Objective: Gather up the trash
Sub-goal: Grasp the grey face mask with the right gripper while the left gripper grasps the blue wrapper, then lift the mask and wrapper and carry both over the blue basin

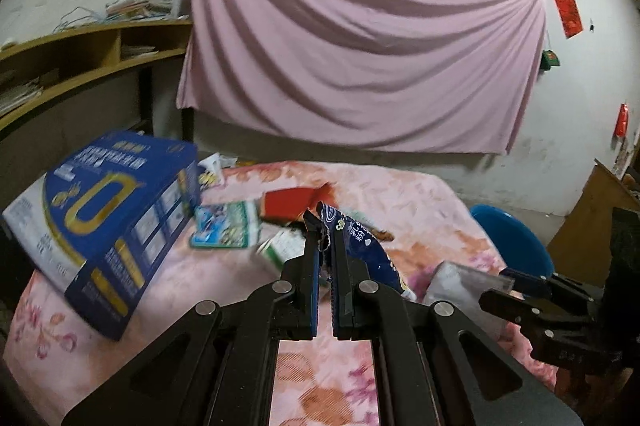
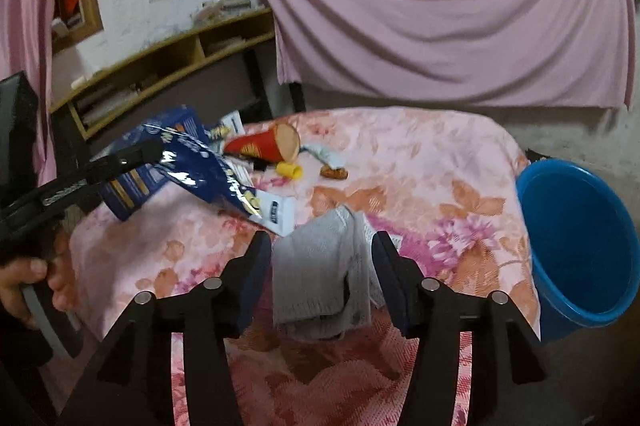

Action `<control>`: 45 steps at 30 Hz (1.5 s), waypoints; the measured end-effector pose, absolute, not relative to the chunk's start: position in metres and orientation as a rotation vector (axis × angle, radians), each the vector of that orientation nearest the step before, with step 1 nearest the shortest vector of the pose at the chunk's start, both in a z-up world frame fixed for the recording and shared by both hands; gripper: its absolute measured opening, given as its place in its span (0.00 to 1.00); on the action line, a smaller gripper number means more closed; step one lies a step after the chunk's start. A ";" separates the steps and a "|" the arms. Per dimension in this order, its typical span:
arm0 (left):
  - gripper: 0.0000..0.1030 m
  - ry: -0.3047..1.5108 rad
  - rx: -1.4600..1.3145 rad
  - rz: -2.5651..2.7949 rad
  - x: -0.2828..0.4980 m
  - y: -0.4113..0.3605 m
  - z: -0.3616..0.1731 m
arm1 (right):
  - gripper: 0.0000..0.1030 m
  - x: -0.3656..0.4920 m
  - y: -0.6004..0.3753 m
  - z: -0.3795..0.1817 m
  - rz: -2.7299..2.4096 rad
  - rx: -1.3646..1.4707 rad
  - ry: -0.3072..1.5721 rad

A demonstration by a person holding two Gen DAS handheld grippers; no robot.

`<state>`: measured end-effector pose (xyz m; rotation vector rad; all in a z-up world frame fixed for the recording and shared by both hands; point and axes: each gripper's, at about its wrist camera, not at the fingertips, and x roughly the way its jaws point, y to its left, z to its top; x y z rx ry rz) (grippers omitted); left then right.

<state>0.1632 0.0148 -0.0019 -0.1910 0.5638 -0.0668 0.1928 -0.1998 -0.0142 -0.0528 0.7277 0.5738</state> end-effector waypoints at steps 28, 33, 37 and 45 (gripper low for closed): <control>0.02 0.326 -0.157 -0.191 0.159 -0.029 0.052 | 0.09 0.175 -0.238 0.052 0.542 -0.026 0.407; 0.02 0.122 -0.144 -0.285 0.170 -0.079 0.089 | 0.09 0.167 -0.281 0.103 0.455 0.009 0.160; 0.02 -0.039 -0.133 -0.349 0.179 -0.124 0.111 | 0.09 0.168 -0.318 0.131 0.364 0.018 -0.009; 0.03 -0.127 -0.083 -0.426 0.200 -0.214 0.115 | 0.09 0.190 -0.378 0.141 0.218 0.034 -0.079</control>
